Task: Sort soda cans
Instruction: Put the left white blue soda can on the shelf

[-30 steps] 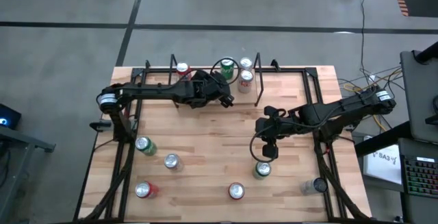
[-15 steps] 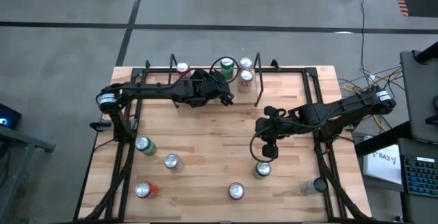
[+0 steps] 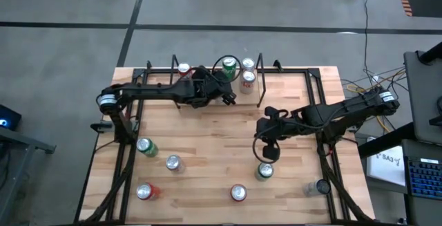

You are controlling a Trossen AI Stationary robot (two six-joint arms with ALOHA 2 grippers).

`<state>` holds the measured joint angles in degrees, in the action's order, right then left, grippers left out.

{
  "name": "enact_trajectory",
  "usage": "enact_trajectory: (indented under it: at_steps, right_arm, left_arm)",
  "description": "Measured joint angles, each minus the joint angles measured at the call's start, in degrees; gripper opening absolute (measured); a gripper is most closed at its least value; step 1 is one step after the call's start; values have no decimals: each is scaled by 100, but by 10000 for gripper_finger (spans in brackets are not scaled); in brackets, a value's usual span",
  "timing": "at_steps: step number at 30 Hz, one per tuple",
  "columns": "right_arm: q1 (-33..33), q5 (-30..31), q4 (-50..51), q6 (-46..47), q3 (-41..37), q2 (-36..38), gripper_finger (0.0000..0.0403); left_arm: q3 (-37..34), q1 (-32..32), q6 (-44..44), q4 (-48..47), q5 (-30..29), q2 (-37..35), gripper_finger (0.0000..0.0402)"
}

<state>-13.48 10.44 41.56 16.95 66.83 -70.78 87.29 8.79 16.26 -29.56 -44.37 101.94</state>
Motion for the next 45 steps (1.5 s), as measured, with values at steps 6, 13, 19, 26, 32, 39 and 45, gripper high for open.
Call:
enact_trajectory:
  at_steps: [6,13,19,26,32,39,45]
  right_arm:
    - [313,350,-480,-138,-3,-87,11]
    - [961,472,-1270,-452,-31,-498,11]
    - [1786,385,-1925,-816,-35,-925,11]
    - [2789,-174,-2522,-1069,102,-1408,11]
    - [2974,-147,-2880,-1303,235,-1715,11]
    - [2986,-129,-2966,-1238,452,-2012,11]
    - [2991,-123,-3019,-1160,728,-2278,11]
  left_arm:
    - [0,-289,-945,0,-411,-487,279]
    - [-469,-607,-2229,82,-189,-1283,247]
    - [-1900,-600,-2863,1080,953,-2489,203]
    - [-3688,-602,-3789,3203,1736,-3967,155]
    - [-4908,-602,-4121,4427,2076,-4991,105]
    - [-5325,-600,-4342,4816,2202,-5742,58]
    - [-5555,-596,-4476,4766,2198,-6032,40]
